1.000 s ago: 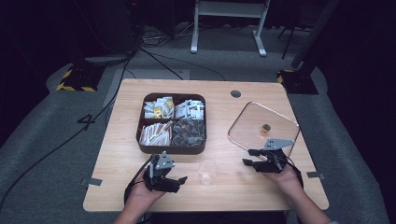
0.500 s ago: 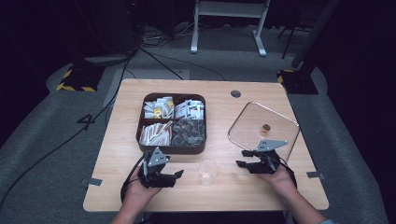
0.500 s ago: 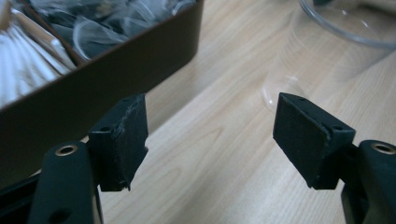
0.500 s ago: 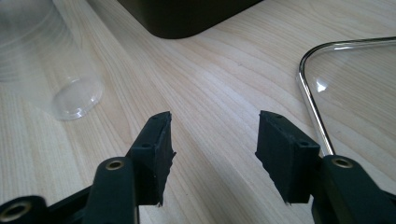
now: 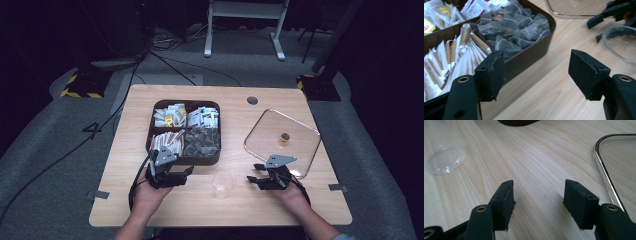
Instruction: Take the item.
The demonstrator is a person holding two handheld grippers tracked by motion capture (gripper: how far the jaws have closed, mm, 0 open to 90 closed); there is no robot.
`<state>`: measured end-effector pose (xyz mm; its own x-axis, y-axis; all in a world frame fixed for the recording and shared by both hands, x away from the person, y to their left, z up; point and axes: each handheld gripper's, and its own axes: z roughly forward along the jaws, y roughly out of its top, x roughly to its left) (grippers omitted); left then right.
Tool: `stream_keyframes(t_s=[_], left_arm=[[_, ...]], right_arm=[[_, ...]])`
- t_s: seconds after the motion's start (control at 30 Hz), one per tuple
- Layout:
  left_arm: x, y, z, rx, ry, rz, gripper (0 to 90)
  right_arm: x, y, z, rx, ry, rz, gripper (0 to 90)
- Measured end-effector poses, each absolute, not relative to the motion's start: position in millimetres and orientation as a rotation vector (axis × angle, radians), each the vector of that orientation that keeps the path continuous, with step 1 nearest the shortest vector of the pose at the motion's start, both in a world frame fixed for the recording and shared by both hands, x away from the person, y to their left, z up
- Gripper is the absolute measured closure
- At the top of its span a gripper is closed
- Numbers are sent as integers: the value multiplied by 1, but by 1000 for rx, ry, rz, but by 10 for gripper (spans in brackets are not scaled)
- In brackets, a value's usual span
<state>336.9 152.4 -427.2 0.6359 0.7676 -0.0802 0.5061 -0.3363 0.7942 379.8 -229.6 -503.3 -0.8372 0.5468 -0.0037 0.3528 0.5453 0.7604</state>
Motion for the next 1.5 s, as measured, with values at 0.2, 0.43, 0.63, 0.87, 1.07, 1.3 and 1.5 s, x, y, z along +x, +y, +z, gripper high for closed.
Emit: stream_keyframes(t_s=[0.2,0.43,0.63,0.87,1.07,1.3,1.5], left_arm=[[355,148,-425,2004,1031,384,322],[379,140,-419,2035,1023,397,326],[397,138,-416,2019,1041,378,325],[419,131,-420,1995,1070,310,324],[430,125,-428,1997,1087,303,333],[434,114,-437,2019,1093,280,408],[438,112,-442,2055,1115,291,477]], right_arm=[[382,-228,-503,729,2562,1171,379],[383,-227,-504,722,2563,1175,383],[383,-226,-504,726,2559,1176,402],[383,-226,-503,719,2561,1179,425],[383,-225,-503,719,2561,1179,426],[383,-225,-503,719,2559,1177,427],[383,-225,-503,717,2557,1177,428]])
